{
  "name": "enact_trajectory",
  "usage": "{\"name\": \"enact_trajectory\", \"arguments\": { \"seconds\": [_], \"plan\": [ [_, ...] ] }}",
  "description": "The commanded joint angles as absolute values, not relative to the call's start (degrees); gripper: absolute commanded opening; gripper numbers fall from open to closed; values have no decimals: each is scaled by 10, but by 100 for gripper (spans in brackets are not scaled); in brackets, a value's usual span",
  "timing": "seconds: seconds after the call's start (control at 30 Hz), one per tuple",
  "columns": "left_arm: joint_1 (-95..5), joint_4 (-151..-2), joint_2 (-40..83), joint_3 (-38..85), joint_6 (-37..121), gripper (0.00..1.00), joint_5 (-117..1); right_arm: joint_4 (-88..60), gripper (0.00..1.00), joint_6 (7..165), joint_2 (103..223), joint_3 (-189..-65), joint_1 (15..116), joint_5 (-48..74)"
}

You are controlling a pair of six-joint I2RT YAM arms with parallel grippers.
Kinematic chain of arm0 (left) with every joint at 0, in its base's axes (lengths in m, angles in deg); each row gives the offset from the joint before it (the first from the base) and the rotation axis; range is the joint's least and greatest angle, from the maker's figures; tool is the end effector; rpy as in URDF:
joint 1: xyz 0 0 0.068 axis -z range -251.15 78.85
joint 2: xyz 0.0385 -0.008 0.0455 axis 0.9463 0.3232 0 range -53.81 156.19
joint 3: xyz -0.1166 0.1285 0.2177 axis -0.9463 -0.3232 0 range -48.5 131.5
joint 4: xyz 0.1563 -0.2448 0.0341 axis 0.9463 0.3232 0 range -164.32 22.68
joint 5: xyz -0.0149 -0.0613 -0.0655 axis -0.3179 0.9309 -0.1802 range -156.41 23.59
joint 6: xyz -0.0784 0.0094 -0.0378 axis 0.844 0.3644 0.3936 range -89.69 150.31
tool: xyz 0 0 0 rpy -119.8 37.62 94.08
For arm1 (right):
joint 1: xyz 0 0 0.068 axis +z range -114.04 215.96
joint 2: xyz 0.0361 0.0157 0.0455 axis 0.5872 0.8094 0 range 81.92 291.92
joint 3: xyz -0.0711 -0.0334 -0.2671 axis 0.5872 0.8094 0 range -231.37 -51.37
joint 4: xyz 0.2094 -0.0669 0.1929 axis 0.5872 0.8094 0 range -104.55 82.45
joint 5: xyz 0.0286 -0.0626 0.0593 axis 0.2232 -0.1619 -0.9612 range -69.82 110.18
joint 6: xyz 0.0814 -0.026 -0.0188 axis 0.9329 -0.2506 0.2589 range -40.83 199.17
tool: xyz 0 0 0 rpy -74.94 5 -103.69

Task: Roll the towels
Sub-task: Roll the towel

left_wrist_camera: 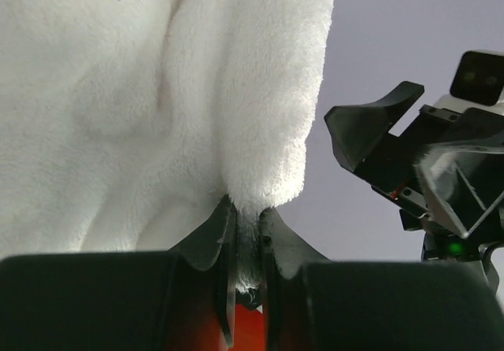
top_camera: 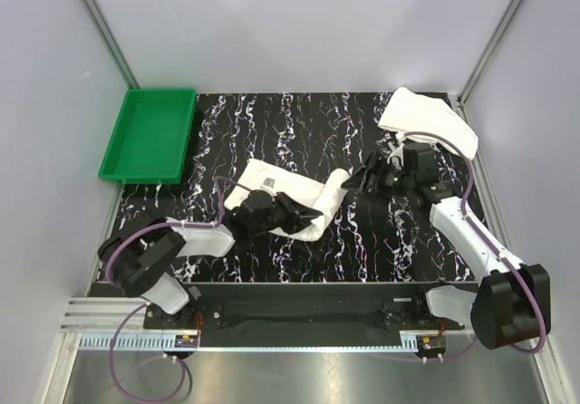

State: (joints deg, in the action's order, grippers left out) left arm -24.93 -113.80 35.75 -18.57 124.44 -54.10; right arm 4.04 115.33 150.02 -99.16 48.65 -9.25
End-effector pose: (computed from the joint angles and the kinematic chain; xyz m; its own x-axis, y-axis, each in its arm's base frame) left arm 0.2308 -0.2649 0.1224 -0.8245 -0.5480 0.1409 -0.2984 0.2096 -0.9311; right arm 0.2950 0.1055 0.2348 -0.8275 0.3405 -0.4464 -0.0943 0.6995 0.7084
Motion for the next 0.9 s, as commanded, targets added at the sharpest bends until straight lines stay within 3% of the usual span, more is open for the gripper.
{"name": "enact_trajectory", "arguments": {
  "seconds": [0.0, 0.1, 0.2, 0.87],
  "plan": [
    [-261, -1061, 321, -173, 1217, 0, -567, -31, 70, 1168, 1516, -974, 485, -137],
    [-269, -1057, 319, -180, 1215, 0, -566, -75, 57, 1183, 1549, -961, 485, -161],
    [-272, -1061, 323, -187, 1216, 0, -563, -117, 53, 1197, 1581, -956, 489, -175],
    [-272, -1032, 333, -234, 1200, 0, -545, -168, 50, 1195, 1716, -1009, 571, -148]
  ]
}}
